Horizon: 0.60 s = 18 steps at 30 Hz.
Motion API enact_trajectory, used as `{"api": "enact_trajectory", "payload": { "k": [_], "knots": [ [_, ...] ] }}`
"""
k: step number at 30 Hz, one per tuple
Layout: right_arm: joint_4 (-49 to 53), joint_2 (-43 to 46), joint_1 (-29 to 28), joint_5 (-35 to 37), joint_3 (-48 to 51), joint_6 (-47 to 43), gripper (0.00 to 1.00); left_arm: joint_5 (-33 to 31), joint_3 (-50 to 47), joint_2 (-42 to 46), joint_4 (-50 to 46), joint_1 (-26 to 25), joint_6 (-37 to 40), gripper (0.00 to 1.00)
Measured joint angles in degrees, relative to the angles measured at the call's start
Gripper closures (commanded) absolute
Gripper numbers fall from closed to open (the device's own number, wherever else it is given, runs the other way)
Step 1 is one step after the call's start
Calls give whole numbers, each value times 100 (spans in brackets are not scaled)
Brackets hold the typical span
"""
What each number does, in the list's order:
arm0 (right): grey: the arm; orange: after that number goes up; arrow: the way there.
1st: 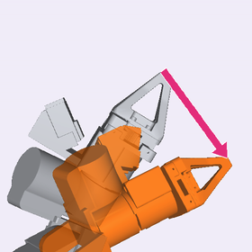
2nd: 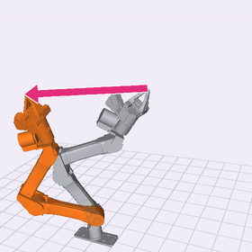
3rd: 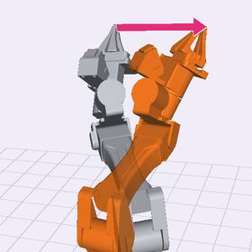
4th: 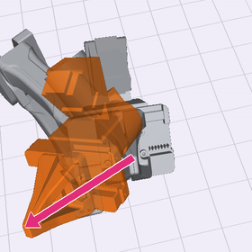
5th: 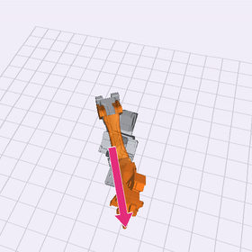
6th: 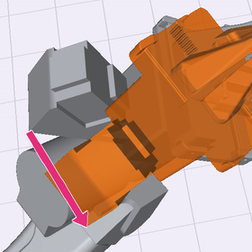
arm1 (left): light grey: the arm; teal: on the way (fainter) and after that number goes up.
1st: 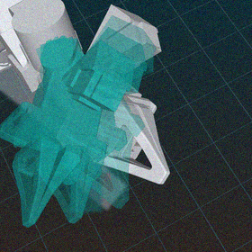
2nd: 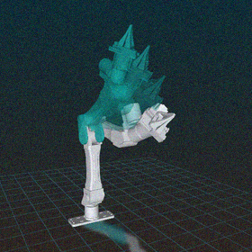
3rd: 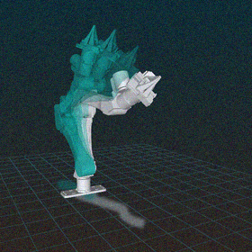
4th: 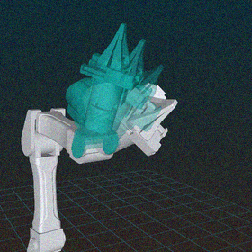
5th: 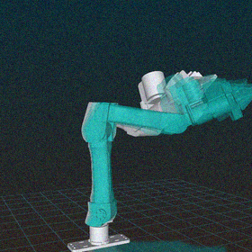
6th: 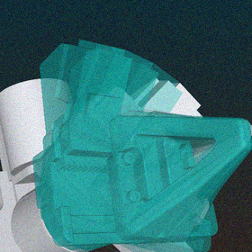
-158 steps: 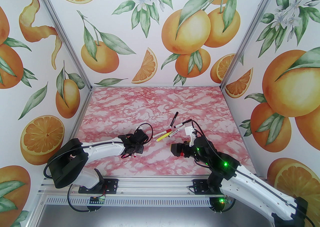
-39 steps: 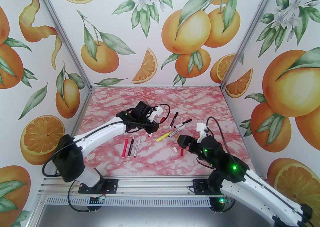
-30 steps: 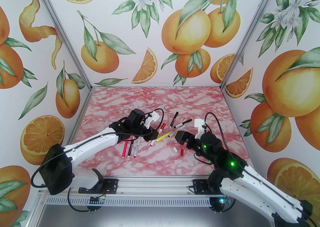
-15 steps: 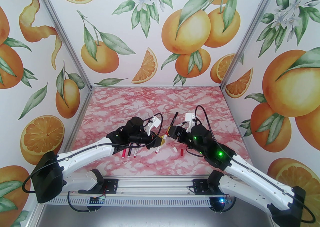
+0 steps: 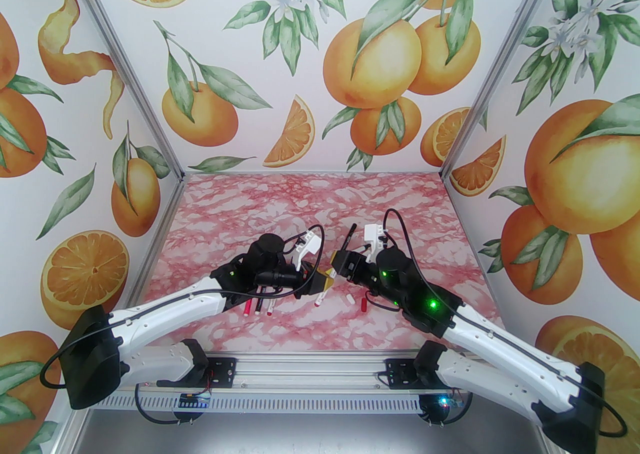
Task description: Open the pen caps
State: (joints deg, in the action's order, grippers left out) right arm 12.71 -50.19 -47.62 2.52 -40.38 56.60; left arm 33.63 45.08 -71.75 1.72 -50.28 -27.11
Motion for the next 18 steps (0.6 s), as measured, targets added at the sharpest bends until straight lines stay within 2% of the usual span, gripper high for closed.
{"api": "enact_trajectory", "payload": {
  "k": [7, 18],
  "knots": [
    [-101, -46, -4, 2, 0, 0, 65, 0, 0, -90, 17, -188, 4, 86],
    [-103, -50, -4, 7, 0, 4, 75, 0, 0, -90, 24, -192, 7, 86]
  ]
}}
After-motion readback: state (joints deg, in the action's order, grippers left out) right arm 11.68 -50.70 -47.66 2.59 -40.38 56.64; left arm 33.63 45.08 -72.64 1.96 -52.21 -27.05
